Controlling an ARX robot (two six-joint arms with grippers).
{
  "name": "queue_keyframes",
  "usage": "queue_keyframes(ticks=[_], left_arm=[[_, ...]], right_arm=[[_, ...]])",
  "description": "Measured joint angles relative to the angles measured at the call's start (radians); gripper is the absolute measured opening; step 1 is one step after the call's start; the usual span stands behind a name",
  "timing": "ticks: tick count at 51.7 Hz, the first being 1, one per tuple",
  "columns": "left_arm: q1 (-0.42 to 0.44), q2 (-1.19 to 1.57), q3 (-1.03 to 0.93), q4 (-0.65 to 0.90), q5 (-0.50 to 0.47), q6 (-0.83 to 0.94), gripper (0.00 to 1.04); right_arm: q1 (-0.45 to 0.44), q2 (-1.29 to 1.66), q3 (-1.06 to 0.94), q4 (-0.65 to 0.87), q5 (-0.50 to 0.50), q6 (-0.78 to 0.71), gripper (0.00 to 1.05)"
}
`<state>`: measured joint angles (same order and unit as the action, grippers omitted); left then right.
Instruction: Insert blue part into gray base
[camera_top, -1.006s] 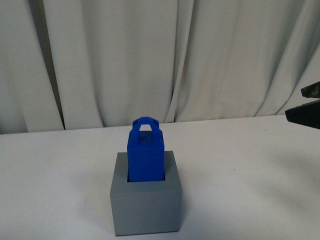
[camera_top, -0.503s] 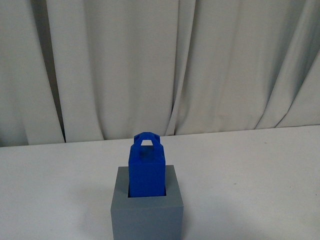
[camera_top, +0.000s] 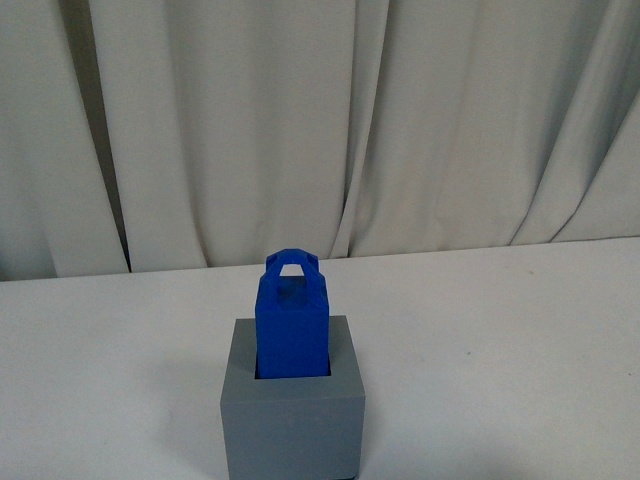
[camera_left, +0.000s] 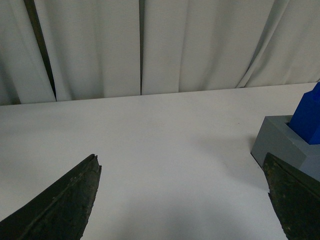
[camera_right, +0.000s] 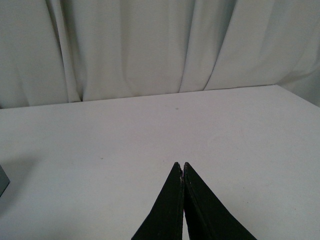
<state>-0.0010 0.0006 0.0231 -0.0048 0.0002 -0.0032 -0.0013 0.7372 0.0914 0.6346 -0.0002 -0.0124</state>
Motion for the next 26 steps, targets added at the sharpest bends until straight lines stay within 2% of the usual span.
queue_keyframes(ticks=[26], left_arm=[[0.000, 0.000, 0.000, 0.000, 0.000, 0.000, 0.99]], right_arm=[[0.000, -0.251, -0.086, -0.154, 0.000, 0.002, 0.02]])
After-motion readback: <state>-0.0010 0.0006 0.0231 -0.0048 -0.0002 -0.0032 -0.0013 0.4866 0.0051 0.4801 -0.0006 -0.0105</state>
